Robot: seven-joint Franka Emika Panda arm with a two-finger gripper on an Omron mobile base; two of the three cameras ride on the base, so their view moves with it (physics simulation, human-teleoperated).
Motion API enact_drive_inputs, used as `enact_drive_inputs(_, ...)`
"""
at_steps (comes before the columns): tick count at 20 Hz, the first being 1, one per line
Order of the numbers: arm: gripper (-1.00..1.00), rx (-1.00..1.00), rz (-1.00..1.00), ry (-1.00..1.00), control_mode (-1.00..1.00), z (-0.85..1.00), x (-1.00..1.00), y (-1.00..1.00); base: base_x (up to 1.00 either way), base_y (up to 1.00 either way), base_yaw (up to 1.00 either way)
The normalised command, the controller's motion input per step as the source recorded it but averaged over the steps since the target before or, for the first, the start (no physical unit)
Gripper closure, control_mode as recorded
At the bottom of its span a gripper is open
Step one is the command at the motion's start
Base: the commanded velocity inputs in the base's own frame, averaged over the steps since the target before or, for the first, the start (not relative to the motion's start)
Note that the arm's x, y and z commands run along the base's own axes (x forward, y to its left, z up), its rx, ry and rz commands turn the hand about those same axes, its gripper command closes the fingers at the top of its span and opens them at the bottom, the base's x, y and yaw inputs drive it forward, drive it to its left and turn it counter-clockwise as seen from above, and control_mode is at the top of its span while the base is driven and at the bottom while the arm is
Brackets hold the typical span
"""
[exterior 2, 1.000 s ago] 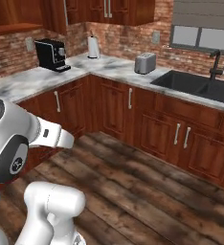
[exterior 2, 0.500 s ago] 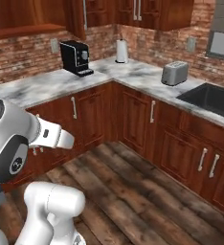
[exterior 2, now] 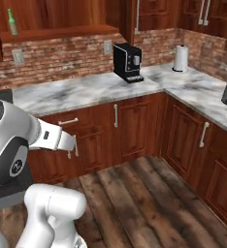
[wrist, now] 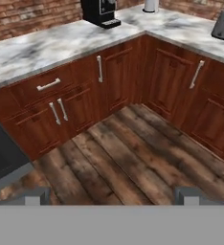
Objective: Get the candle and the beer from the cabinet and move them to the dining counter.
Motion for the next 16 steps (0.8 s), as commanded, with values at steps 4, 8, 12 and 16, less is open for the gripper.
enact_drive_inputs(4,-1.0,0.0,0.0,0.0,1.0,0.0,0.0,0.0,0.63,-0.01,0.45)
enact_drive_inputs(8,-1.0,0.0,0.0,0.0,1.0,0.0,0.0,0.0,0.66,0.0,0.39)
enact_drive_inputs(12,-1.0,0.0,0.0,0.0,1.0,0.0,0.0,0.0,0.72,-0.03,0.32)
enact_drive_inputs(16,-1.0,0.0,0.0,0.0,1.0,0.0,0.0,0.0,0.71,-0.08,0.26)
